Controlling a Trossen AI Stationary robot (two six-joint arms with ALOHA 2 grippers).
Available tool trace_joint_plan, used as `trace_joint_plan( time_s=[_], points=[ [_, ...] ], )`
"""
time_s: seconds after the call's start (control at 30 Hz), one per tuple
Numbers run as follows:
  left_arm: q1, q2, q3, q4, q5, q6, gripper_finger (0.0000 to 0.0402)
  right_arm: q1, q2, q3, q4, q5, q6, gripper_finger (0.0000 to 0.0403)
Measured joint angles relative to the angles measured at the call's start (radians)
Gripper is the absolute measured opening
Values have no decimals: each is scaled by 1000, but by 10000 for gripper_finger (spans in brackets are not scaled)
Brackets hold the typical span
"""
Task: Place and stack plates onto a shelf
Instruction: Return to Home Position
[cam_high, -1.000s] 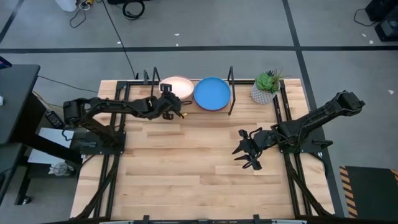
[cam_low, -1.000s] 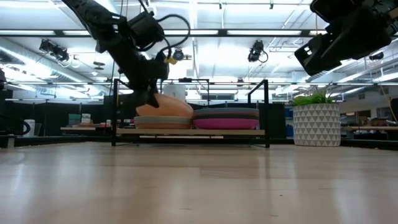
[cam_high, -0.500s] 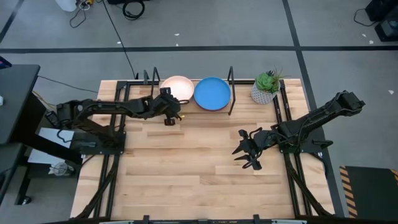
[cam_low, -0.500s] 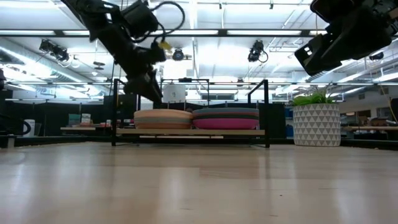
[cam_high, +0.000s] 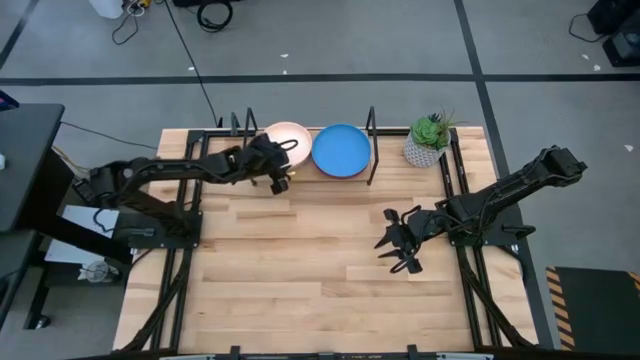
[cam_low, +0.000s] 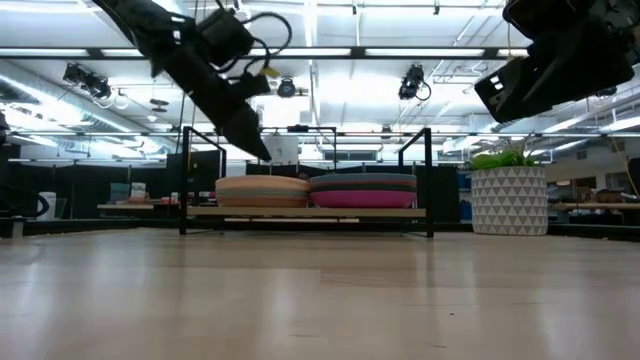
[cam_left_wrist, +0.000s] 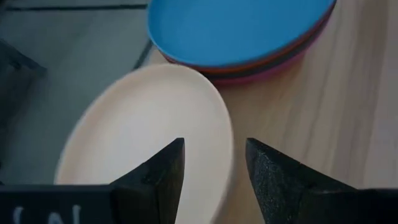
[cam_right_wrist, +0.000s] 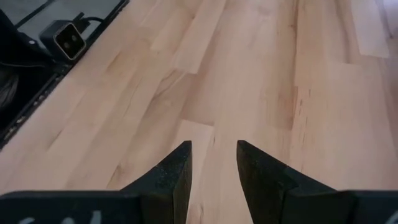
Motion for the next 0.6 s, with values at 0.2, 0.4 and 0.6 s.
trace_joint_plan(
  time_s=[0.2,0.4,0.6],
  points=[
    [-4,93,-1,-3,0,23,176,0,0,-23,11,7,3,132],
    [-4,71,21,0,-32,50,176,0,0,-26,31,7,19,132],
    [-5,41,31,78,-26,52,176,0,0,-26,31,7,28,132]
  ],
)
